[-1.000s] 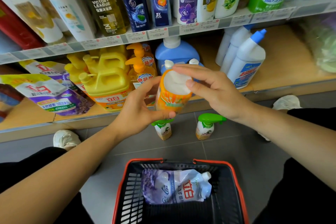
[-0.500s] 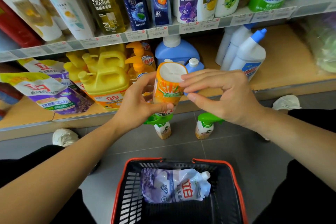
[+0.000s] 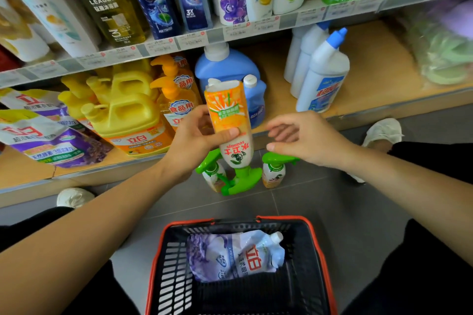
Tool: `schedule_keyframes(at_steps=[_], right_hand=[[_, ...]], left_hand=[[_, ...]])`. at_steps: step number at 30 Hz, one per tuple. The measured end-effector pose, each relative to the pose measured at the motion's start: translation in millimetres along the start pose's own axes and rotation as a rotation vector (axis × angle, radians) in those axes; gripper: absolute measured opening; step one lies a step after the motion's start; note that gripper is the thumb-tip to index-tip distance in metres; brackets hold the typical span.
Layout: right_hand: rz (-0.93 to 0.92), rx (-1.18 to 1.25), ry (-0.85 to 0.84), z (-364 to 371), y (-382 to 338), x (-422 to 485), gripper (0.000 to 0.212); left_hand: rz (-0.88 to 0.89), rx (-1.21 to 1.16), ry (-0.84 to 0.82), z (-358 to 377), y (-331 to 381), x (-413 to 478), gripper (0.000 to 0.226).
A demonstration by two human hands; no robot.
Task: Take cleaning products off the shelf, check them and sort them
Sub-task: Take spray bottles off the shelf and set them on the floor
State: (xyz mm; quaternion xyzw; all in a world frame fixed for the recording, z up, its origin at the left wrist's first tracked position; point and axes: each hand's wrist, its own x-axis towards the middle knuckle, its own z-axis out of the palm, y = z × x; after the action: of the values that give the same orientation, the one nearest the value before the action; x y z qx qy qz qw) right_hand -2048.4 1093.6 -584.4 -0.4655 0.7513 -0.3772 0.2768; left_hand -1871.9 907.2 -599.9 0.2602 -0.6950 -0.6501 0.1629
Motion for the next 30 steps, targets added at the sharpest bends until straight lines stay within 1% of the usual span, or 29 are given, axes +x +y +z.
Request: schedule_keyframes(at_steps=[2, 4, 5, 7, 9, 11, 13, 16, 18, 19, 21, 23, 26, 30], right_hand=[[0.148, -0.048, -0.124, 9, 19, -3, 0.054], [0.263, -0.006, -0.225, 19, 33, -8, 0.060], [0.305, 0.069, -0.266, 25, 38, -10, 0.057], [0.359, 0.292, -0.316, 35, 42, -14, 0.045], [0.370, 0.441, -0.305, 41, 41, -15, 0.038], [0.348, 0.464, -0.249, 43, 37, -14, 0.035], [0.301, 0.439, -0.206, 37, 30, -12, 0.032], [0.206, 0.407, -0.126, 19, 20, -10, 0.027], [0.124, 0.314, -0.081, 2, 11, -10, 0.025], [0.085, 0.246, -0.070, -6, 8, -10, 0.025], [0.036, 0.089, -0.044, -22, 2, -10, 0.030], [0.002, -0.081, -0.003, -32, -2, -7, 0.037], [-0.039, -0.253, 0.030, -30, -10, 4, 0.043], [-0.067, -0.375, -0.047, -1, -8, 30, 0.043]], left_hand=[[-0.066, -0.109, 0.017, 3, -3, 3, 0.060], [-0.103, -0.213, 0.019, 5, -6, 4, 0.053], [-0.119, -0.262, 0.022, 5, -7, 3, 0.051], [-0.146, -0.345, 0.035, 3, -12, 0, 0.048], [-0.168, -0.417, 0.044, 1, -19, -5, 0.046], [-0.198, -0.464, 0.063, 1, -25, -8, 0.045], [-0.248, -0.458, 0.079, 0, -30, -9, 0.044], [-0.356, -0.311, 0.032, -6, -30, -6, 0.055], [-0.394, -0.124, -0.045, -10, -30, -4, 0.060], [-0.385, -0.004, -0.073, -10, -31, -4, 0.057], [-0.300, 0.220, -0.093, -11, -33, -2, 0.037], [-0.202, 0.340, -0.090, -11, -36, 0, 0.021], [-0.100, 0.474, -0.069, -12, -34, 6, 0.019], [0.073, 0.691, -0.009, -12, -29, 23, 0.017]])
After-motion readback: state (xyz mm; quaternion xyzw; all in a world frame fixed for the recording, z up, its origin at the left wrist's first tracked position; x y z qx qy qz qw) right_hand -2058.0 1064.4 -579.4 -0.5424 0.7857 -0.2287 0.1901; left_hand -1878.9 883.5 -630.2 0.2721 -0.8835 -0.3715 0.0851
